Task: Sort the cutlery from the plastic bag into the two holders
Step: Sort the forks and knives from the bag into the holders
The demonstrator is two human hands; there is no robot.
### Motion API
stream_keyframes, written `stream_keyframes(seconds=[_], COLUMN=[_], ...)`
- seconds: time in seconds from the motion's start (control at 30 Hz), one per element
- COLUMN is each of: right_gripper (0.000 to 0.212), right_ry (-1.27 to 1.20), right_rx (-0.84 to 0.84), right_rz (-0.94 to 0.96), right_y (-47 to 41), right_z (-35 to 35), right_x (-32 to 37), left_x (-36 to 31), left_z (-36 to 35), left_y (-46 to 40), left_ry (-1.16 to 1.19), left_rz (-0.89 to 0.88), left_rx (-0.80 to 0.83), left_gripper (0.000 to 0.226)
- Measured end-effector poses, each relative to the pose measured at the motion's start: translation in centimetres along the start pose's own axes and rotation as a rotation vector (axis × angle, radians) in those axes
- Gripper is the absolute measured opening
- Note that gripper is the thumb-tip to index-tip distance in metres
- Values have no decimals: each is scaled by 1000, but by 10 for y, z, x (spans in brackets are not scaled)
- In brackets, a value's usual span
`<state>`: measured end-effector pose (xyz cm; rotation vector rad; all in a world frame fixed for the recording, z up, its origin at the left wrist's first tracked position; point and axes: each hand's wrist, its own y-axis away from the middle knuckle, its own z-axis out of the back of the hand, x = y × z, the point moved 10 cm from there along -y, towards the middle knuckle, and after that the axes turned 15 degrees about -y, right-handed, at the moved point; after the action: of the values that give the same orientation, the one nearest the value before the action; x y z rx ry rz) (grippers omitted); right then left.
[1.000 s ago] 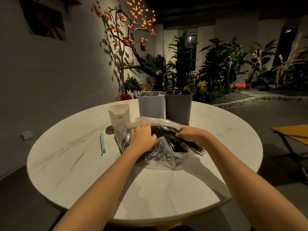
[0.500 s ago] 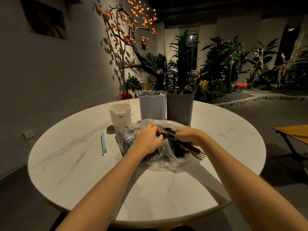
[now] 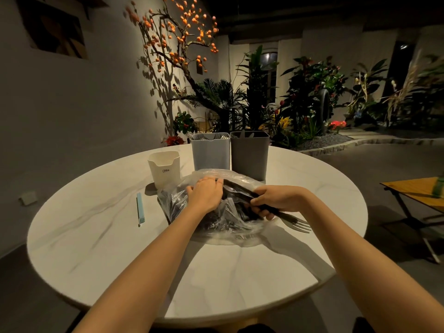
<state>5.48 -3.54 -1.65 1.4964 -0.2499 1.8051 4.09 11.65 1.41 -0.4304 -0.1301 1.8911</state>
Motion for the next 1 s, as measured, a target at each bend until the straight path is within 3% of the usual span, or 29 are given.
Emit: stream_keyframes(seconds=[0.37, 0.53, 0.67, 0.83, 1.0], right_gripper=[14, 22, 23, 25, 29], right_ry=[6, -22, -51, -45, -68], right_rx=[43, 54, 77, 148, 176], right_rz=[7, 64, 89, -5, 17], right_y=[-2, -8, -8, 1, 13], right_z=[-4, -12, -16, -22, -25], right_x=[2, 11, 13, 4, 13], left_x=[2, -4, 13, 34, 27], left_z=[15, 20, 28, 20, 13], left_y=[4, 12, 9, 3, 7], left_ry=[396, 403, 307, 369, 494], left_rz=[-34, -73, 7, 102, 43], left_rx=[-118, -140, -199, -114, -11], left_gripper=[26, 29, 26, 28, 33])
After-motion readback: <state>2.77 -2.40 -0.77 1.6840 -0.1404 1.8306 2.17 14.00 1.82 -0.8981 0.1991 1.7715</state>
